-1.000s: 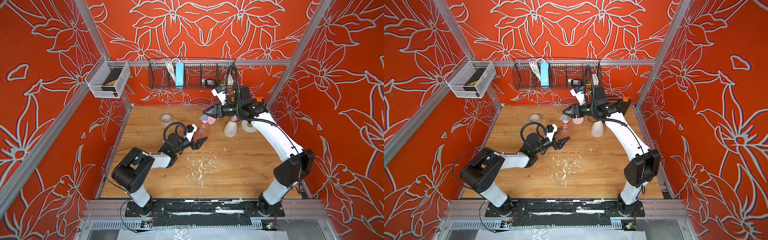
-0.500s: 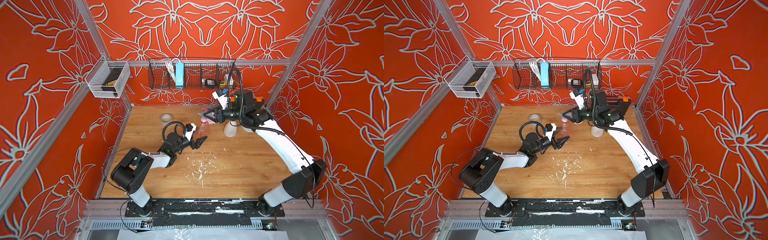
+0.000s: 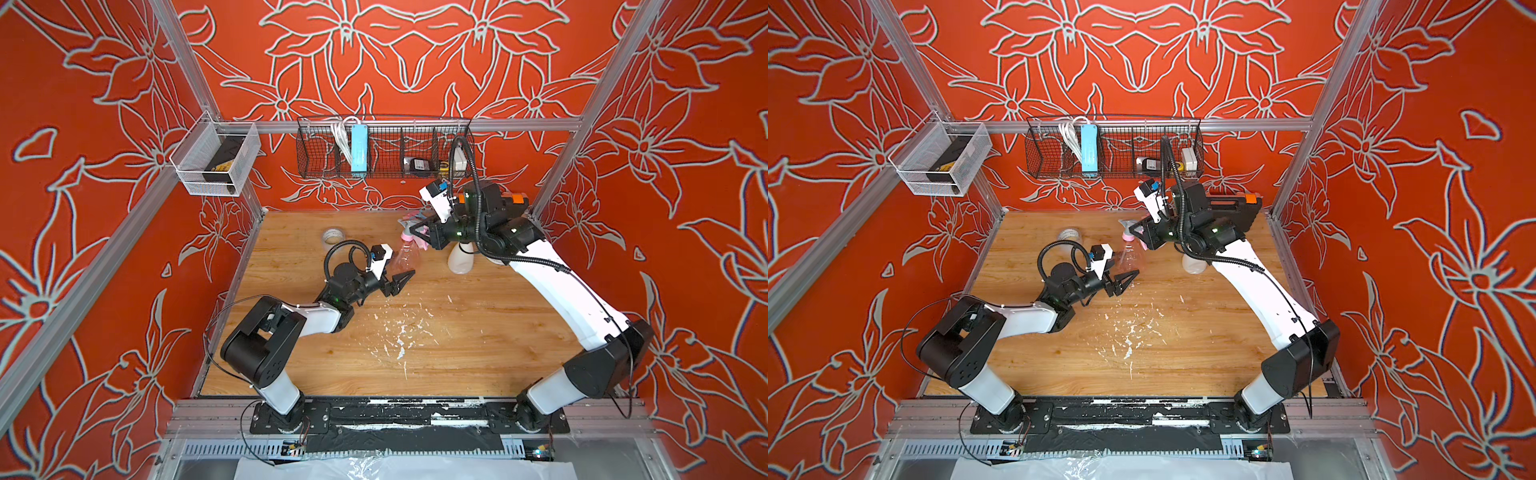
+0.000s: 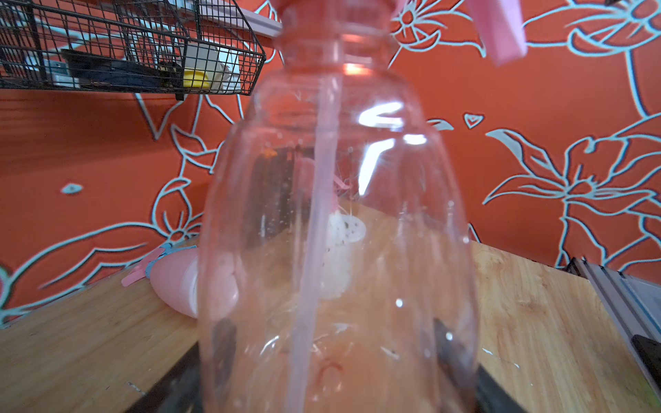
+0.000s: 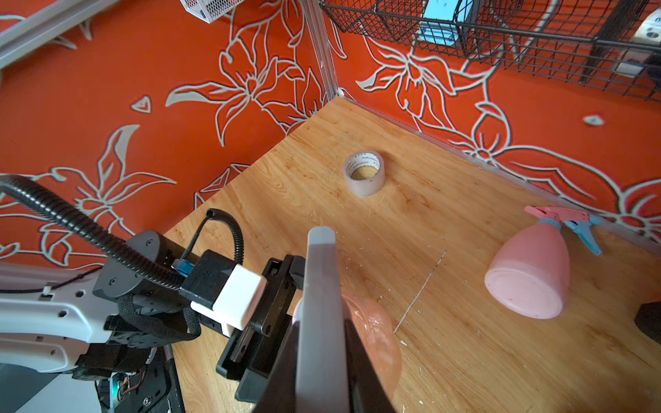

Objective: Attach spray nozzles to spray bottles
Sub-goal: Screw the spray nozzle on the spray bottle.

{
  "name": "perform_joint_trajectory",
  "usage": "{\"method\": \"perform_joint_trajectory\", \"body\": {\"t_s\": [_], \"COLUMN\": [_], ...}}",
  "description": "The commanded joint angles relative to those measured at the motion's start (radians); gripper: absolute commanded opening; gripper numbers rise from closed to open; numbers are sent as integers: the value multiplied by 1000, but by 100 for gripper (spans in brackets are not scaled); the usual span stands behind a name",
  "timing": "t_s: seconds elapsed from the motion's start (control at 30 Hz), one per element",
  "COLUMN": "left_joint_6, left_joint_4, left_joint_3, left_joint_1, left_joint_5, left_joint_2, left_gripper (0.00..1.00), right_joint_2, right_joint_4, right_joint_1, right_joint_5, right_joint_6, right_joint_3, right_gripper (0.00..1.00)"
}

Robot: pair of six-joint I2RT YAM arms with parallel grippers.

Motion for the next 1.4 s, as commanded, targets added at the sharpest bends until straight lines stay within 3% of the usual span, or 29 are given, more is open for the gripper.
{"method": "perform_joint_trajectory", "body": {"t_s": [0.0,0.2,0.23,0.27,0.4,0.87,1.37], "left_joint_6": [9,21,23,25,33,37,32], "left_joint_4": [-1,-18,-20,-21,-24,-43,-48], "left_joint_3": [41,51,51,51,48,46,34], "left_joint_1": [3,3,3,3,3,3,3], "left_joint_5": [-8,-34,-36,-36,-48,-108,-88], "left_joint_2": [-39,-37,-36,-36,-35,-43,-72], "left_gripper": [47,46,46,46,46,46,45], "right_joint_2": [0,11,15,18,18,-48,33], "right_joint_4": [-74,-145,-157,-167,-183,-165,-151], "right_joint_1": [37,73,77,79,83,130,216], "right_joint_5": [35,130,136,144,134,132,131], "right_joint_6": [-46,-86,-89,-90,-76,-33,-4], "right_joint_3": [45,101,114,126,151,76,157], "right_gripper": [20,23,30,44,53,56,51]}}
